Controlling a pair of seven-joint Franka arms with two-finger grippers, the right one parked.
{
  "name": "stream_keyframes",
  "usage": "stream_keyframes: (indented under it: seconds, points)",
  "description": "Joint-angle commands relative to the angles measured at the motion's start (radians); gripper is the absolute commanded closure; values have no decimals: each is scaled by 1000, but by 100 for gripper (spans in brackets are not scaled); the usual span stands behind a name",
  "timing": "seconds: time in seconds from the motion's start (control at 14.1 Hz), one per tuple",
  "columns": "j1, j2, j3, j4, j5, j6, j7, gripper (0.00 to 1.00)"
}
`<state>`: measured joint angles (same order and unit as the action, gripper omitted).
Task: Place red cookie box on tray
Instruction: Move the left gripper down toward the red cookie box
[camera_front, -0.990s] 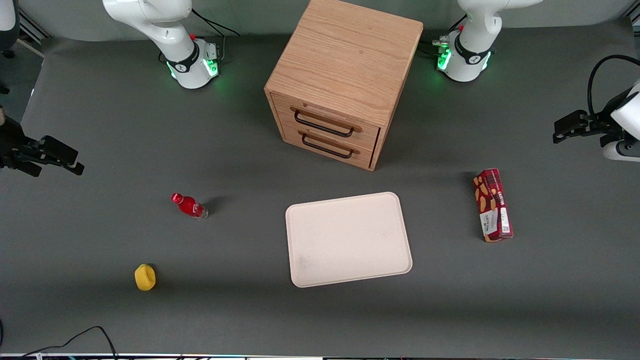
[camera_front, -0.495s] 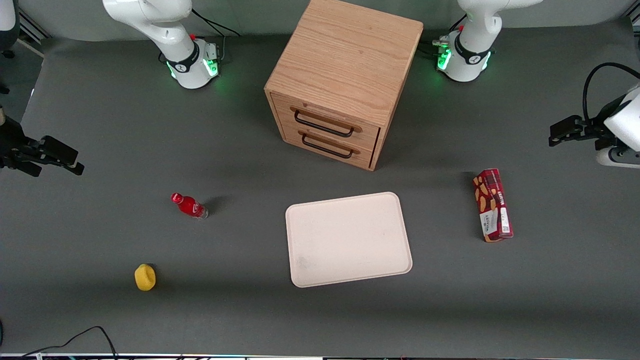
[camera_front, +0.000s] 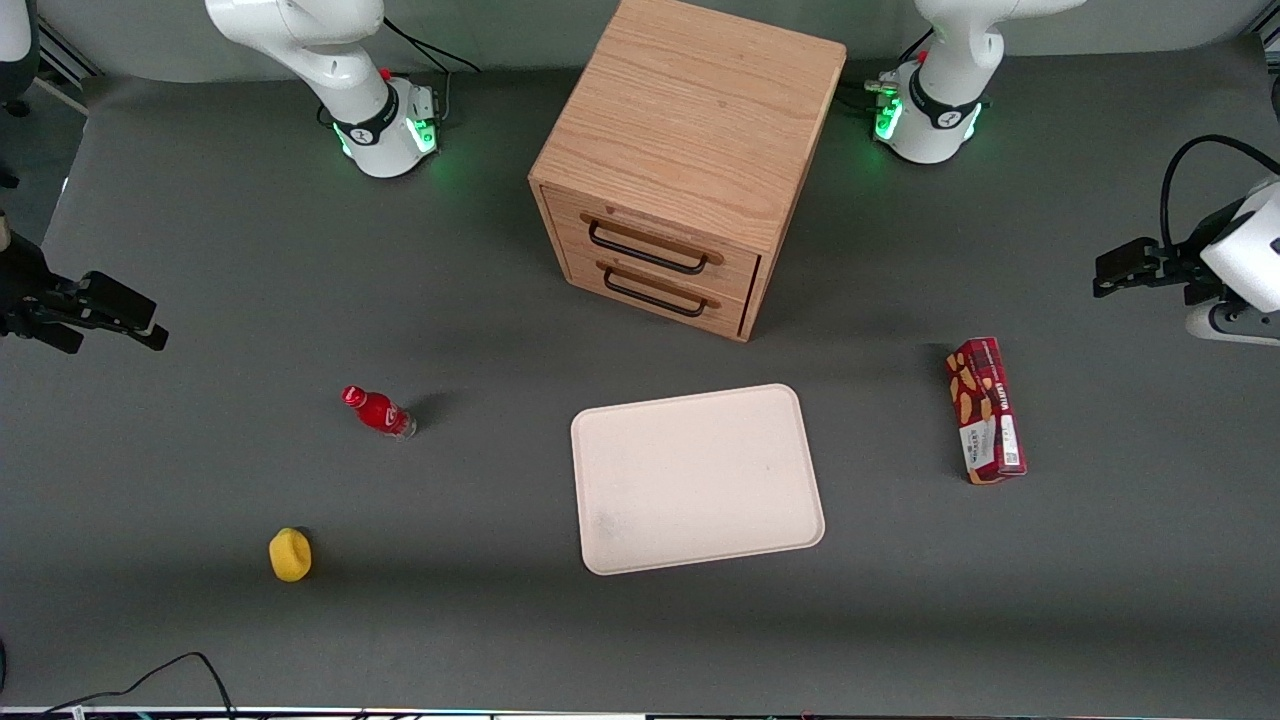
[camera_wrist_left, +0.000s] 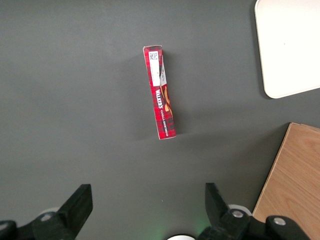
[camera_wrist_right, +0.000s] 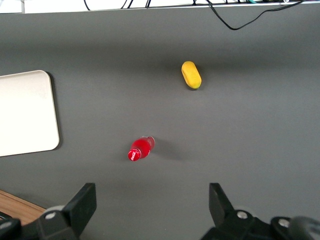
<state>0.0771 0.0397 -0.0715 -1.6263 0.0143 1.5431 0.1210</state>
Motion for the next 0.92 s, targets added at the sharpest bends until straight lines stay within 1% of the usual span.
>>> stream_keyframes:
  seconds: [0.0, 0.28, 0.42, 0.85]
  points:
    - [-10, 8, 6, 5, -13, -1, -4, 0]
    - [-7, 54, 6, 5, -20, 34, -7, 0]
    - [0, 120, 7, -1, -48, 89, -6, 0]
    - [-5, 253, 7, -82, -48, 307, -6, 0]
